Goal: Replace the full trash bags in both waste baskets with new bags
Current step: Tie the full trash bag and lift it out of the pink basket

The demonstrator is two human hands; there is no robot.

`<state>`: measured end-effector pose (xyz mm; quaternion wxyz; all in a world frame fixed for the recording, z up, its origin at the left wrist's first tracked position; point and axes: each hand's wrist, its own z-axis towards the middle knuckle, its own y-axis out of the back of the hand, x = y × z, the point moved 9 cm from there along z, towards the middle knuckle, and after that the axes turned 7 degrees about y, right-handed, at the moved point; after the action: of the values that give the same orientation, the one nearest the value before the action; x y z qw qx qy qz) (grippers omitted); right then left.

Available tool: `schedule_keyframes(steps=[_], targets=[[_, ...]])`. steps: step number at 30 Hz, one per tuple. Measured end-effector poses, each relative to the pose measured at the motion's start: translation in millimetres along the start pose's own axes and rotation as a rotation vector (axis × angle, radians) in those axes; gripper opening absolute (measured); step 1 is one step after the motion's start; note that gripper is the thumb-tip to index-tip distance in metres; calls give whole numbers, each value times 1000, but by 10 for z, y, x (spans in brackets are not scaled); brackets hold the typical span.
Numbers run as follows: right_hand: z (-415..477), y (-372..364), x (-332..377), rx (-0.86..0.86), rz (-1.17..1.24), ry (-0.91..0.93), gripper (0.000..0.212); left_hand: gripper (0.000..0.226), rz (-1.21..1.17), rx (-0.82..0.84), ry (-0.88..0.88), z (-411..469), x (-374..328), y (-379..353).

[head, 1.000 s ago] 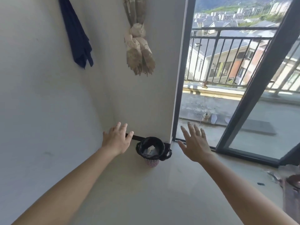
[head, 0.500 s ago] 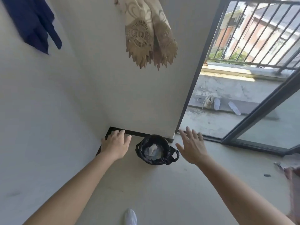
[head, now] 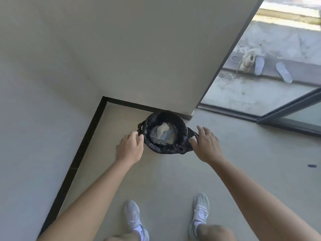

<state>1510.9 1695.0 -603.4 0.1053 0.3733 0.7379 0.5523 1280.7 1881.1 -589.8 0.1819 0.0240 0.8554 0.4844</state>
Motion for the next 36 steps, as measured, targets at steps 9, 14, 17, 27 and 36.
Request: schedule_keyframes(steps=[9, 14, 17, 27, 36], targets=[[1036, -2258, -1085, -408, 601, -417, 101, 66, -426, 117, 328, 1457, 975, -2513], [1350, -3449, -1519, -573, 1279, -617, 113, 80, -941, 136, 568, 2117, 1505, -3356], [1690, -4008, -1574, -460, 1650, -560, 113, 84, -1241, 187, 515, 2492, 1523, -3647], [2038, -3144, -1494, -451, 1694, -388, 28, 90, -1451, 249, 155, 2658, 1022, -2870], [1924, -1422, -947, -825, 1220, 142, 13, 27, -670, -265, -166, 2286, 218, -1710]])
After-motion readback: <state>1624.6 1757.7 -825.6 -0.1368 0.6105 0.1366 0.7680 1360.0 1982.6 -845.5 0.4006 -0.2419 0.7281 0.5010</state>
